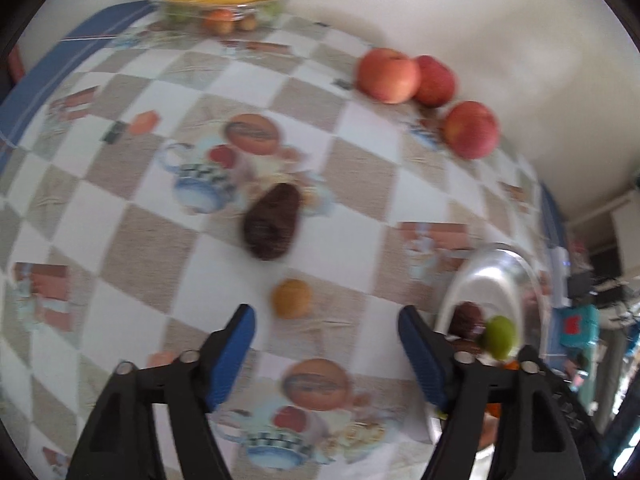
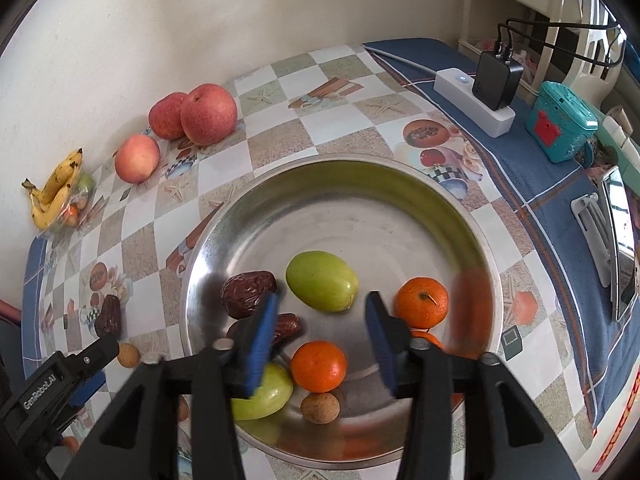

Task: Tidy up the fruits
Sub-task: 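Lift both grippers out of the bowl toward the remaining tan fruit and date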

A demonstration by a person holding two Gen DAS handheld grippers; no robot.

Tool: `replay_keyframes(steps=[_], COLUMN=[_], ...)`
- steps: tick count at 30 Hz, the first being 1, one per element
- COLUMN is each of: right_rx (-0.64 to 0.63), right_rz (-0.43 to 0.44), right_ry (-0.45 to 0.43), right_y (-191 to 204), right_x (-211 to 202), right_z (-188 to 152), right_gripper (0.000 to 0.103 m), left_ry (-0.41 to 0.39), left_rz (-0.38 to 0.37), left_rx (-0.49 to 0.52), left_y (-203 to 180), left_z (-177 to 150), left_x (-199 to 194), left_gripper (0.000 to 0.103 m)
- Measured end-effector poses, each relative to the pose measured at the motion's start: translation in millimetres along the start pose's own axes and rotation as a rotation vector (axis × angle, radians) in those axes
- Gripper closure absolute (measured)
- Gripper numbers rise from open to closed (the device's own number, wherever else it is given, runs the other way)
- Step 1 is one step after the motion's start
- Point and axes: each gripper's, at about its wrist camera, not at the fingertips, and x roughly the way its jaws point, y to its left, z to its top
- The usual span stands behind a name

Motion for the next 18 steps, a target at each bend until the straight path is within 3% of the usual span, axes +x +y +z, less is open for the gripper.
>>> replay_keyframes(steps=[2,4,11,18], right_rx=[-0.007,-0.019,-0.046,-0.078], right_rz=[0.001,-0.009,-0.027,-0.045], right_ry=[0.006,0.011,0.032,0.042], right_y=[1.8,3.8,7.3,10.8], right_x=[1.0,2.8,9.0,14.1], right_z=[-0.5,-1.3,-3.3,-5.9], right_gripper=[0.042,0.037,0.03,0.019], left_ry=[-0.004,-0.011,-0.07,-0.106], left_rz=[0.05,0.09,0.203,0.242], left_rx=[-0.009,-0.022,-0.016,0.007], left_y=[6.7,13.2,25.3,22.7], left_z=[0.2,0.4,3.5,6.0], left_x=[2.8,3.7,-3.5,-8.3], left_gripper=[0.005,0.0,0.0,0.0])
